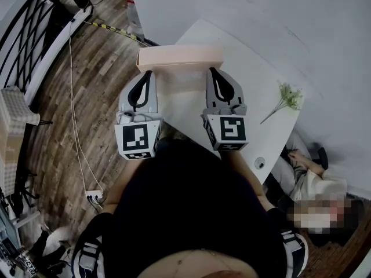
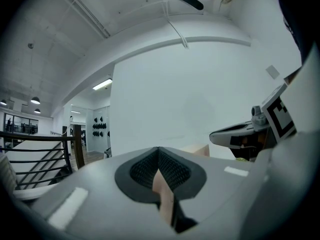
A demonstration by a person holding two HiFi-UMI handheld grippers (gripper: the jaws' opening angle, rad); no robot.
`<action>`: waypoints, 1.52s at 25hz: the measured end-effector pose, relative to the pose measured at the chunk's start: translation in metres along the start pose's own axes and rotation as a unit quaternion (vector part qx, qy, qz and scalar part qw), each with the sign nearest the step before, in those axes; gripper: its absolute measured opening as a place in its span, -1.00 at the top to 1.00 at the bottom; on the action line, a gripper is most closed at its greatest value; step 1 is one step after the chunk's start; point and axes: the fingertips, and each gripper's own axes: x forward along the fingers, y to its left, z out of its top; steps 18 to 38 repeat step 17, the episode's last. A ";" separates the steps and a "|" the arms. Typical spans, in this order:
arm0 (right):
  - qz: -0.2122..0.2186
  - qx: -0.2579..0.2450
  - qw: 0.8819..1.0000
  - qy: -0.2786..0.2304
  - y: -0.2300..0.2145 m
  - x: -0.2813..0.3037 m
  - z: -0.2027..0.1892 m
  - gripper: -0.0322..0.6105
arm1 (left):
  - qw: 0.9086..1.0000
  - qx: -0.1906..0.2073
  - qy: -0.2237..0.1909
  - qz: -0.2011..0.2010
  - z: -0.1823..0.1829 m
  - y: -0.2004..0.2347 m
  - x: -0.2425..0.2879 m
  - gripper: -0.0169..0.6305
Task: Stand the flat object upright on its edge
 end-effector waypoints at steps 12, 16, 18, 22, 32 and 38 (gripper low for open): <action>-0.003 0.005 1.000 0.000 -0.001 -0.001 -0.003 0.87 | 1.000 -0.002 -0.007 -0.002 0.000 -0.001 0.000 0.91; -0.004 0.006 1.000 0.001 -0.002 -0.004 -0.004 0.86 | 1.000 -0.003 -0.005 -0.001 0.000 -0.003 -0.003 0.91; -0.004 0.006 1.000 0.001 -0.002 -0.006 -0.004 0.87 | 1.000 -0.003 -0.005 0.000 0.000 -0.004 -0.004 0.91; -0.004 0.006 1.000 0.001 -0.002 -0.006 -0.004 0.87 | 1.000 -0.003 -0.005 0.000 0.000 -0.004 -0.004 0.91; -0.004 0.006 1.000 0.001 -0.002 -0.006 -0.004 0.87 | 1.000 -0.003 -0.005 0.000 0.000 -0.004 -0.004 0.91; -0.004 0.006 1.000 0.001 -0.002 -0.006 -0.004 0.87 | 1.000 -0.003 -0.005 0.000 0.000 -0.004 -0.004 0.91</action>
